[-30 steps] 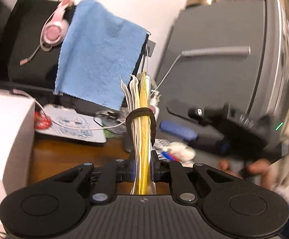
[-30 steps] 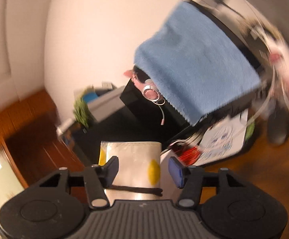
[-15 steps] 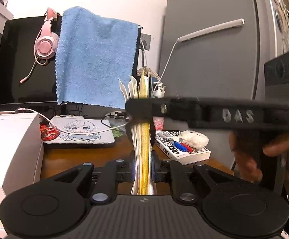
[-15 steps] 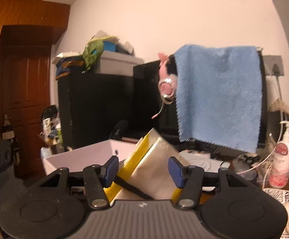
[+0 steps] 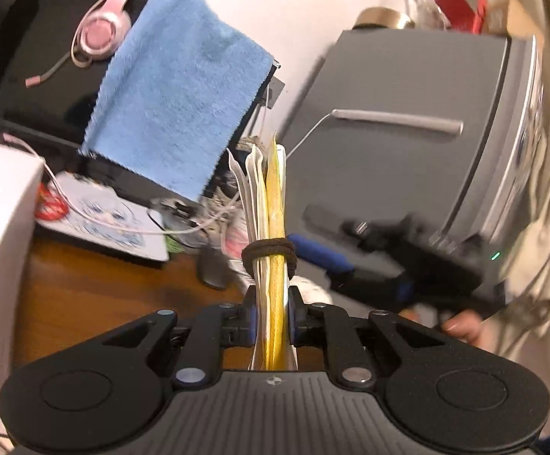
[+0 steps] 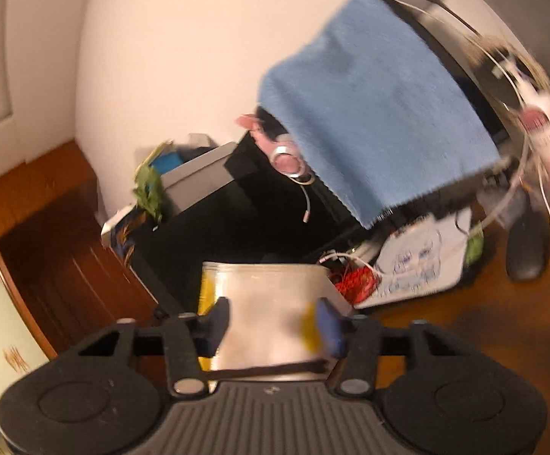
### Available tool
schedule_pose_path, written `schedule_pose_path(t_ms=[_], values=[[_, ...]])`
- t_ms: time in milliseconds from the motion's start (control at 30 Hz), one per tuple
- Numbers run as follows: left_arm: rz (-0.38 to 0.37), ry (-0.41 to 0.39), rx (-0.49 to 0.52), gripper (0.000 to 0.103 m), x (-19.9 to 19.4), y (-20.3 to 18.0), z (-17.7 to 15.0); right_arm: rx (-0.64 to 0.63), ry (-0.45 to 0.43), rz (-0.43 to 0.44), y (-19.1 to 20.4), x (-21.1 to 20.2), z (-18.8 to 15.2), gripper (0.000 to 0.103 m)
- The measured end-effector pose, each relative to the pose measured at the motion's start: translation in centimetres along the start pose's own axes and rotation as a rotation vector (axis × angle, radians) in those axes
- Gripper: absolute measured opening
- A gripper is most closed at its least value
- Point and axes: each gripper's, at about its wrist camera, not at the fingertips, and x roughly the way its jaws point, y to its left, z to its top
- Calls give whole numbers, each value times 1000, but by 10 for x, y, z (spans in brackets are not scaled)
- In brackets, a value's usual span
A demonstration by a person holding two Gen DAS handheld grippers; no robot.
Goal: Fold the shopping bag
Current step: 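Bring the right tool to the bundled strip held upright in the left tool, then grasp the bundled strip with the right tool while the left tool opens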
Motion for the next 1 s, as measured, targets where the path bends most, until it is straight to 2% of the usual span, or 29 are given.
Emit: schedule_pose_path(t_ms=[33,233,333,467,633,700,733,767,833,1000], values=[[-5,-1,-10,14,-1,1,0,13,7,4,-4,1,-1,31],[-5,-18,-51,14,-4,5,3,144,40,76,-27,6,-8,31],[5,-22,-62,14,-4,7,3,179,60,82,-31,8,-13,31],[14,-25,-56,14,-4,9,2,210,83,87,-33,9,-20,31],[59,-46,6,14,-5,2,0,228,71,76,-35,6,-21,33],[78,-54,32,15,-5,-1,-1,190,56,37,-29,4,-18,51],[88,-59,45,15,-5,-2,-2,162,48,22,-24,2,-17,72],[97,-63,58,15,-5,-4,-2,135,43,11,-19,1,-17,88],[114,-70,81,15,-4,-7,-5,77,47,0,-8,2,-17,102],[139,-71,123,15,2,-13,-10,-25,91,-14,11,12,-19,103]])
